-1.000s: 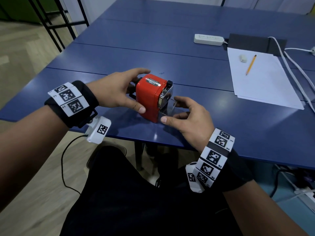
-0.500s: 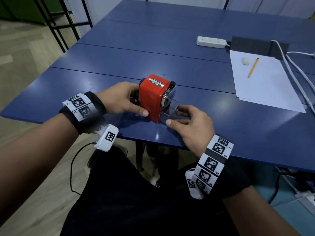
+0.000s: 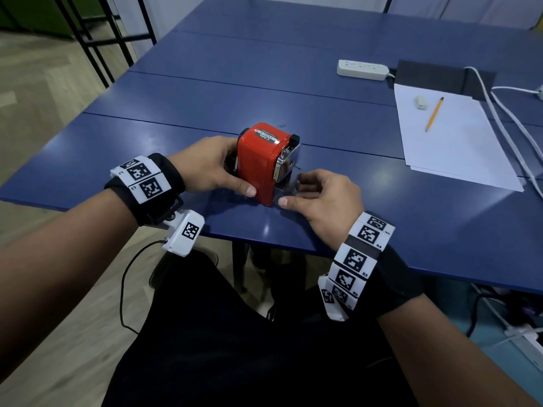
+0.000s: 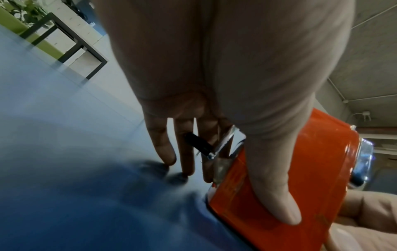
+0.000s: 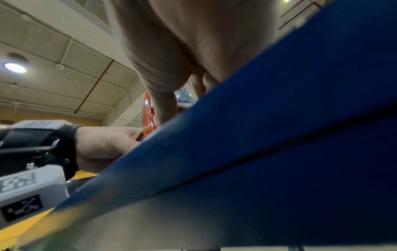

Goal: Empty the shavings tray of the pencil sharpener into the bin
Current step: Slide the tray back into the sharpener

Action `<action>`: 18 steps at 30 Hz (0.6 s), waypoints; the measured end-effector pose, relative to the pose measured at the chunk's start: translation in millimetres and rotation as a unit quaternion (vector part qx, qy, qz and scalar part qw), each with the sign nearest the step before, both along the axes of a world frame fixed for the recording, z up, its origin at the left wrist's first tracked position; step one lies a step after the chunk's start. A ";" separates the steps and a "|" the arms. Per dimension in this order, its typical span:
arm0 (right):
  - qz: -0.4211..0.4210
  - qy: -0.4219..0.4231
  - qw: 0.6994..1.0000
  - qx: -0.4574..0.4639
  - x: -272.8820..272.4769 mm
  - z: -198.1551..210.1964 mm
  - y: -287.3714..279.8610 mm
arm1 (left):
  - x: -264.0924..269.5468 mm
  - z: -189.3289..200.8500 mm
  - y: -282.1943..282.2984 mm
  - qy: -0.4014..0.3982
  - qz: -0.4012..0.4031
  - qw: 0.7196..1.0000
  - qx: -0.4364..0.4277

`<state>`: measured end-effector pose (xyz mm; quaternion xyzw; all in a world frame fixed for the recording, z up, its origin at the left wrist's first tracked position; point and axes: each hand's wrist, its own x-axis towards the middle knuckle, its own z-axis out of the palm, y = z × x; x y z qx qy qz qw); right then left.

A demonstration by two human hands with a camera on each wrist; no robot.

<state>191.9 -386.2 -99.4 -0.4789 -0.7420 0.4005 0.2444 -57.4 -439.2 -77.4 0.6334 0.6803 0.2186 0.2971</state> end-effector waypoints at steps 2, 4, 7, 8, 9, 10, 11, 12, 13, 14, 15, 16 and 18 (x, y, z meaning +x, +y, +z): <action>0.005 -0.011 1.000 0.010 -6.6 1.1 -0.3 | 1.5 -0.9 -0.5 0.001 -0.001 1.000 0.007; 0.006 -0.023 1.000 0.017 -11.5 2.0 -0.1 | 2.1 -1.4 -1.7 -0.002 -0.001 1.000 0.009; 0.006 -0.039 0.999 0.025 -11.5 2.6 1.0 | 1.5 -1.0 -1.4 0.000 0.000 1.000 0.007; 0.008 -0.046 0.998 0.029 -10.3 2.2 1.3 | 1.3 0.1 -0.8 0.006 -0.001 1.000 0.004; 0.012 -0.048 0.998 0.030 -9.3 2.3 1.2 | 0.7 0.7 0.1 0.013 -0.004 1.000 0.000; 0.017 -0.045 0.998 0.027 -8.7 1.8 0.9 | 0.1 1.3 0.9 0.020 -0.005 1.000 -0.006; 0.024 -0.039 0.999 0.022 -8.5 1.7 0.1 | -0.7 1.8 1.3 0.025 -0.006 1.000 -0.011; 0.030 -0.034 0.999 0.023 -8.9 1.2 -0.7 | -1.2 2.1 1.7 0.028 -0.007 0.999 -0.014; 0.037 -0.030 0.998 0.029 -9.8 0.8 -1.6 | -1.1 1.9 2.1 0.030 -0.009 0.999 -0.013; 0.043 -0.027 0.998 0.036 -11.0 0.3 -2.6 | -0.6 2.2 2.6 0.034 -0.012 0.999 -0.014; 0.049 -0.023 0.998 0.040 -12.7 0.3 -3.6 | -0.3 2.5 3.6 0.037 -0.016 0.999 -0.017; 0.054 -0.020 0.997 0.042 -14.8 0.1 -4.3 | -0.5 2.6 4.6 0.036 -0.020 0.999 -0.021; 0.057 -0.018 0.997 0.044 -20.1 2.1 -5.6 | -1.8 4.4 7.1 0.036 -0.031 0.998 -0.036</action>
